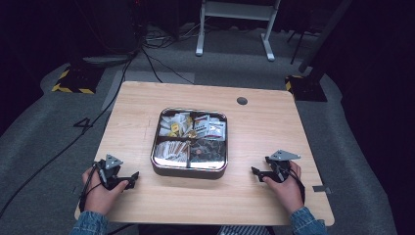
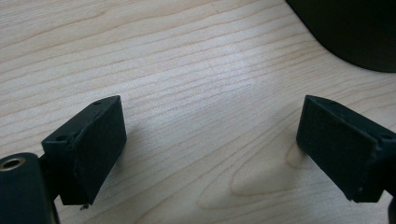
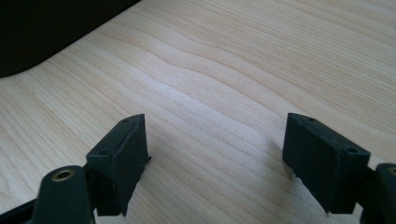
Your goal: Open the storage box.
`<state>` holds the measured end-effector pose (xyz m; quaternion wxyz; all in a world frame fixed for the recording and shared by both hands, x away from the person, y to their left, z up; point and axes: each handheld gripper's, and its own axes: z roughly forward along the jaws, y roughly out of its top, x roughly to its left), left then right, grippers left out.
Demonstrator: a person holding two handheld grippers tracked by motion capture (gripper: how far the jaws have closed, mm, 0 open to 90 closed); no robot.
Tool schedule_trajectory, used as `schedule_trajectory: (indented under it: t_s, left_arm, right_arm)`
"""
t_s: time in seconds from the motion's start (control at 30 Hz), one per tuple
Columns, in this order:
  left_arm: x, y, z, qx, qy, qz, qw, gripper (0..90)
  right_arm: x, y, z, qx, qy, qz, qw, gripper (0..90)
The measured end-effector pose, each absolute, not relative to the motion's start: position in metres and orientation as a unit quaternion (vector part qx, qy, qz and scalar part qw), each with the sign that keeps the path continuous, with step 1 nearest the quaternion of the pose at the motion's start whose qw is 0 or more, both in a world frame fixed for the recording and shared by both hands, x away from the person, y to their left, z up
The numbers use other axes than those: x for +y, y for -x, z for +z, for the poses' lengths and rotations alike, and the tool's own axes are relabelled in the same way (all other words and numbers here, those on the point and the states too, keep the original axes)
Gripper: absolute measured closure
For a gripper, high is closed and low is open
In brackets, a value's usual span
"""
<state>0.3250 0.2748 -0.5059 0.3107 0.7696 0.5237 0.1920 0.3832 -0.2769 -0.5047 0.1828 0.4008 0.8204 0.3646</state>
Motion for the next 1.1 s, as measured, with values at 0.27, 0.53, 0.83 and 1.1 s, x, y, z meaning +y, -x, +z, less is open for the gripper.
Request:
schedule_trajectory:
  t_s: [0.27,0.53,0.83,1.1]
  left_arm:
    - [0.275,-0.325,-0.506,0.524,-0.77,0.192,0.311,8.7]
    - [0.275,-0.325,-0.506,0.523,-0.77,0.192,0.311,8.7]
    - [0.274,-0.325,-0.506,0.525,-0.769,0.193,0.31,8.5]
    - [0.274,-0.325,-0.506,0.525,-0.769,0.193,0.31,8.4]
  right_arm:
    - [-0.277,-0.383,-0.504,0.82,-0.404,0.363,0.183,22.6]
    - [-0.277,-0.382,-0.504,0.819,-0.404,0.364,0.183,23.4]
    - [-0.273,-0.384,-0.488,0.822,-0.389,0.378,0.172,25.1]
    - [-0.255,-0.392,-0.449,0.819,-0.347,0.429,0.158,20.4]
